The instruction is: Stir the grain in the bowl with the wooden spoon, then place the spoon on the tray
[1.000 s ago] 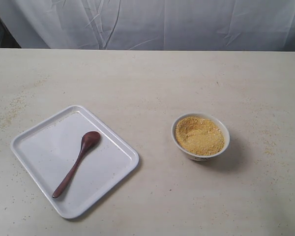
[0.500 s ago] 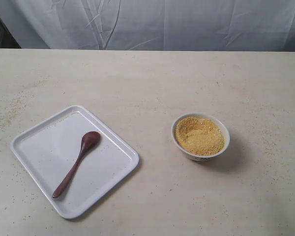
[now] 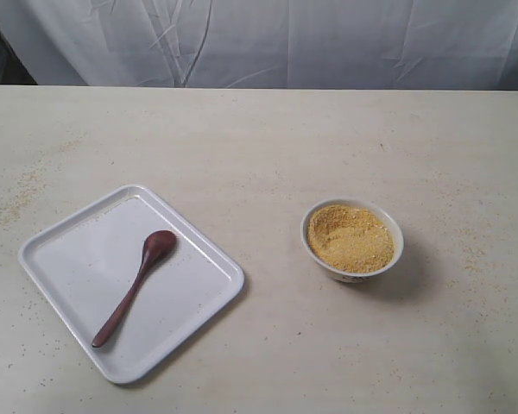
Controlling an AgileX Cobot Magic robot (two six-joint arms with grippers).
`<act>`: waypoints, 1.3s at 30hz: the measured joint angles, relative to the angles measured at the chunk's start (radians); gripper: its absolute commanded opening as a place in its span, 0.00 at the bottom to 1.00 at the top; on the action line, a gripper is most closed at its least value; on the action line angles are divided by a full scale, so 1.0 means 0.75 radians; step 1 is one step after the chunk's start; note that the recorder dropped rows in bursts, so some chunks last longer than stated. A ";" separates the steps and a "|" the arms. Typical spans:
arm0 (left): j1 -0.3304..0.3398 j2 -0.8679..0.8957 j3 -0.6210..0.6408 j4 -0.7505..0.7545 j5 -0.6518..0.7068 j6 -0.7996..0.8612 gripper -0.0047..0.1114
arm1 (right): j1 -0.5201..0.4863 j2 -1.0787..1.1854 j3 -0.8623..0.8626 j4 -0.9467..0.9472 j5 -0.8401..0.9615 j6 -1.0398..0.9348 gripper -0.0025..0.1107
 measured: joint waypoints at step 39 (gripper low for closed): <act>0.000 0.000 0.000 0.049 0.003 -0.064 0.04 | 0.000 0.000 0.000 0.000 0.000 0.000 0.02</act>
